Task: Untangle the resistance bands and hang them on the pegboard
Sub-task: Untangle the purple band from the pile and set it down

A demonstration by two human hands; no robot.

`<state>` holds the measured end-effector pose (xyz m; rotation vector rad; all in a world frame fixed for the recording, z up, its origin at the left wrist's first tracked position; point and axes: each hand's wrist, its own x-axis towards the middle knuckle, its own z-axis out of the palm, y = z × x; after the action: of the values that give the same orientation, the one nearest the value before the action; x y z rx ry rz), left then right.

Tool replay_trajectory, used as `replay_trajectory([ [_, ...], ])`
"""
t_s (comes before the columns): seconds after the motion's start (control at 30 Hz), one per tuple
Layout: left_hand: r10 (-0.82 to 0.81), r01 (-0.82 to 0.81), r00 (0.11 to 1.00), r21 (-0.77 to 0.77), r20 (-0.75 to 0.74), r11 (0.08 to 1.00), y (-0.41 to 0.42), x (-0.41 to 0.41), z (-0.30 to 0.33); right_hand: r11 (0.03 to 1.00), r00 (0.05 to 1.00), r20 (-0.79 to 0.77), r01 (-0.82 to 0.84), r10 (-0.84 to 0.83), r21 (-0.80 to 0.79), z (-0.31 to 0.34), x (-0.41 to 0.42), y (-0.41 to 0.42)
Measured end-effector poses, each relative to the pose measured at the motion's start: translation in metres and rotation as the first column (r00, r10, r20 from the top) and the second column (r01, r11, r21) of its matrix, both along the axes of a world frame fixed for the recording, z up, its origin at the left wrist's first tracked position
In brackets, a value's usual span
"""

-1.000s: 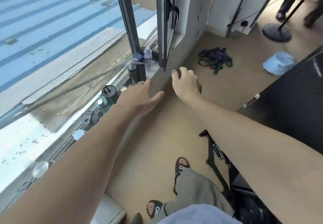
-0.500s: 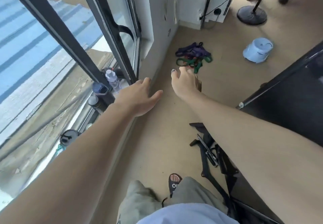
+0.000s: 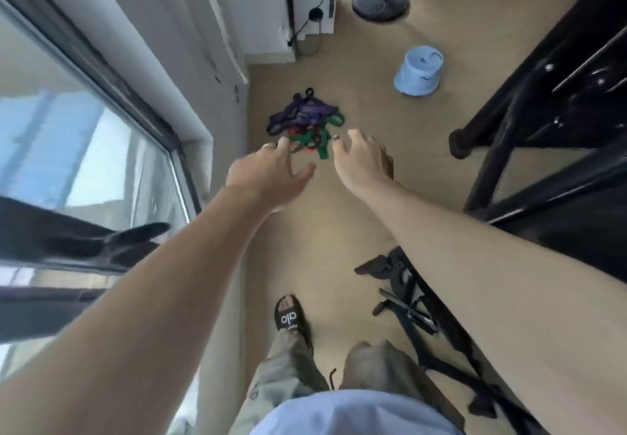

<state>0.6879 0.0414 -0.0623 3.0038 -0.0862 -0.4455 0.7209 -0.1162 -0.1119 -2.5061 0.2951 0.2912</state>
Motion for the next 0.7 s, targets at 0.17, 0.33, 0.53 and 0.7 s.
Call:
replay_trajectory([
  [0.17,-0.104,0.105,0.994,0.002,-0.025,0.995,-0.005,0.119,-0.006,0.991,0.991,-0.025,0.134,-0.134,-0.012,-0.004,0.092,-0.011],
  [0.33,-0.178,0.177,0.983,-0.016,-0.042,0.984,-0.033,0.234,-0.018,0.987,0.986,-0.050,0.156,-0.158,-0.049,-0.017,0.196,-0.035],
  [0.53,-0.141,0.140,0.987,-0.026,-0.079,0.990,-0.077,0.383,-0.045,0.993,0.993,-0.061,0.094,-0.098,-0.065,-0.043,0.354,-0.080],
  [0.7,-0.100,0.097,0.987,-0.033,-0.124,0.995,-0.116,0.498,-0.062,0.993,0.996,-0.085,0.028,-0.038,-0.111,-0.056,0.478,-0.124],
])
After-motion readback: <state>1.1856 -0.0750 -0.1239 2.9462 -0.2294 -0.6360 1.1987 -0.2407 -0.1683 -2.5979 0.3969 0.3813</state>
